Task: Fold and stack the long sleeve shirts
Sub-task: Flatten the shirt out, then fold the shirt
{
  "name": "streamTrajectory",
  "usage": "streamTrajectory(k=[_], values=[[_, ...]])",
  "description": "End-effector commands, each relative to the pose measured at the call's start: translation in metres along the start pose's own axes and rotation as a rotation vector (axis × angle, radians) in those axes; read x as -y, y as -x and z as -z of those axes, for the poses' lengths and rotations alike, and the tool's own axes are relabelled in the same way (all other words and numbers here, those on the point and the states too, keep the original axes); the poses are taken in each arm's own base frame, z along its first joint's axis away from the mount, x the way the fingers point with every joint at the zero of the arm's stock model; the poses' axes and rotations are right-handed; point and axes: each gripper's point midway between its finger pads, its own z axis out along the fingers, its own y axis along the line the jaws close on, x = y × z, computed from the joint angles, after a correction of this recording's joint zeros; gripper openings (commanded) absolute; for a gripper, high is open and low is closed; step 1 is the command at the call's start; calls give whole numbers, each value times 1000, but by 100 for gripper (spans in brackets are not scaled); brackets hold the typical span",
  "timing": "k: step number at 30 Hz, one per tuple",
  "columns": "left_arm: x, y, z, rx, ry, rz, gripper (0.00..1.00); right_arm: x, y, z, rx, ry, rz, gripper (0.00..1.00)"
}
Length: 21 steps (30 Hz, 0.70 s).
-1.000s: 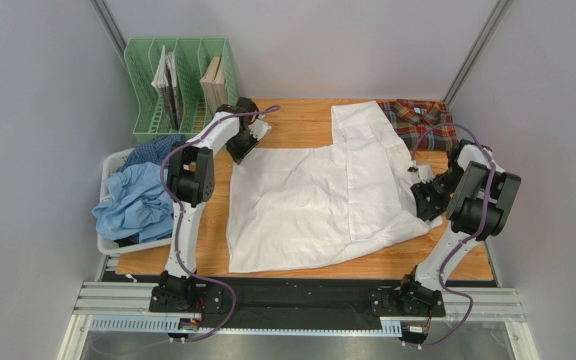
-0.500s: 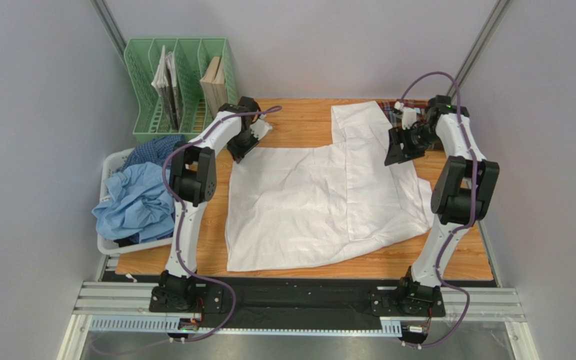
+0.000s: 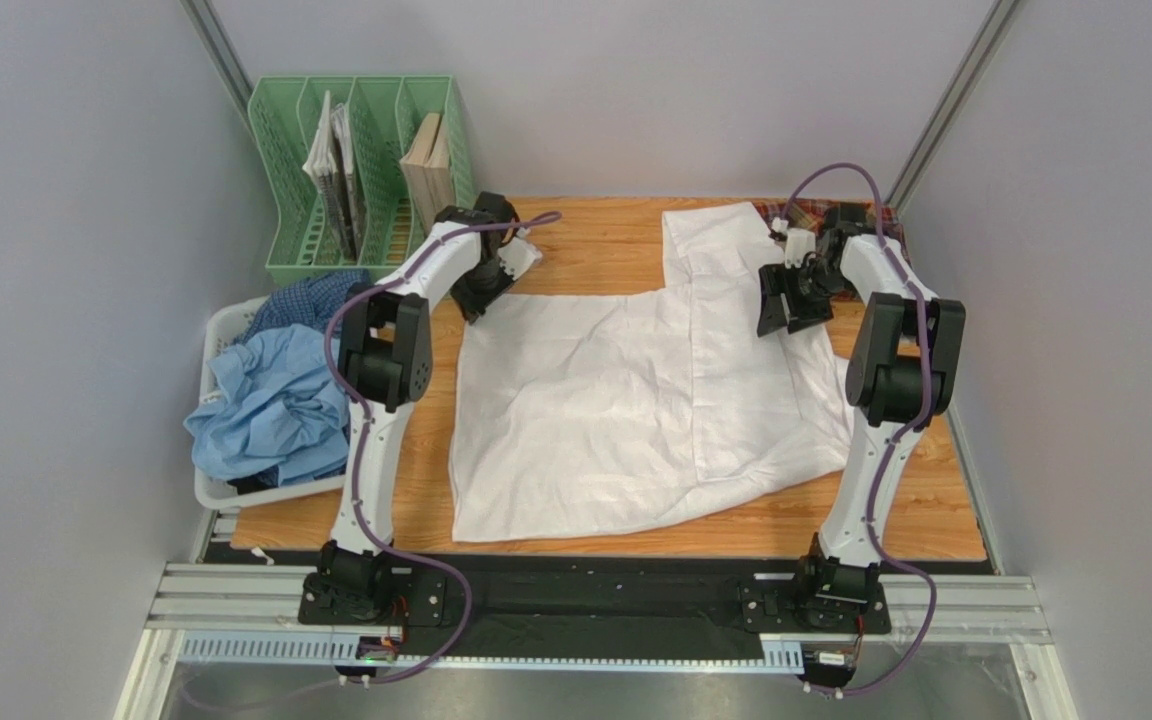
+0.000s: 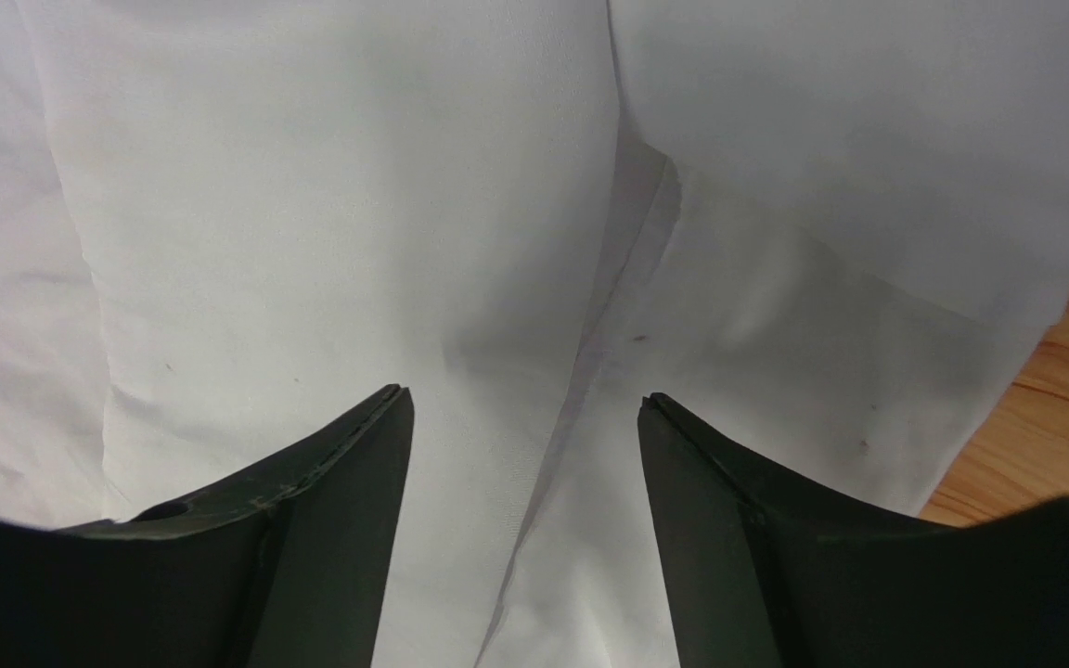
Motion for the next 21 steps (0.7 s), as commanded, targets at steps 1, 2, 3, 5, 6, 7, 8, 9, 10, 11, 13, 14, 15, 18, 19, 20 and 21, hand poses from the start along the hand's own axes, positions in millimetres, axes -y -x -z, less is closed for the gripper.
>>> streamTrajectory(k=[1,2,3,5,6,7,8,9,10,11,13,14,15,18,19,20,21], values=[[-19,-7,4,-1,17,2,18,-8,9,-7,23,26,9,63],[-20,-3,16,39,8,9,18,-13,8,-8,23,52,4,61],[-15,3,23,88,-38,18,21,-15,6,-9,21,62,0,59],[-5,15,51,189,-91,10,28,-18,2,-11,13,81,-2,55],[6,22,60,239,-141,14,34,-18,1,-12,10,84,-1,46],[10,25,69,261,-150,14,37,-19,0,-11,5,88,-2,41],[17,25,81,281,-157,2,39,-21,1,-11,10,99,6,36],[22,26,86,289,-167,-2,41,-23,1,-11,9,110,8,23],[24,26,90,299,-167,1,41,-25,0,-10,6,122,4,17],[29,22,96,305,-176,5,42,-28,4,-7,15,138,7,9],[37,20,100,315,-206,28,42,-34,7,1,24,153,11,6],[40,16,102,314,-211,32,42,-37,9,5,31,163,17,0],[42,15,103,316,-218,39,42,-40,13,15,51,163,39,0],[45,9,107,322,-218,43,42,-57,14,40,82,198,81,0],[46,8,109,323,-218,48,42,-65,10,49,73,219,88,0],[46,6,114,329,-216,52,41,-76,9,58,86,260,102,0],[48,7,116,339,-224,50,41,-86,11,76,115,271,133,0]])
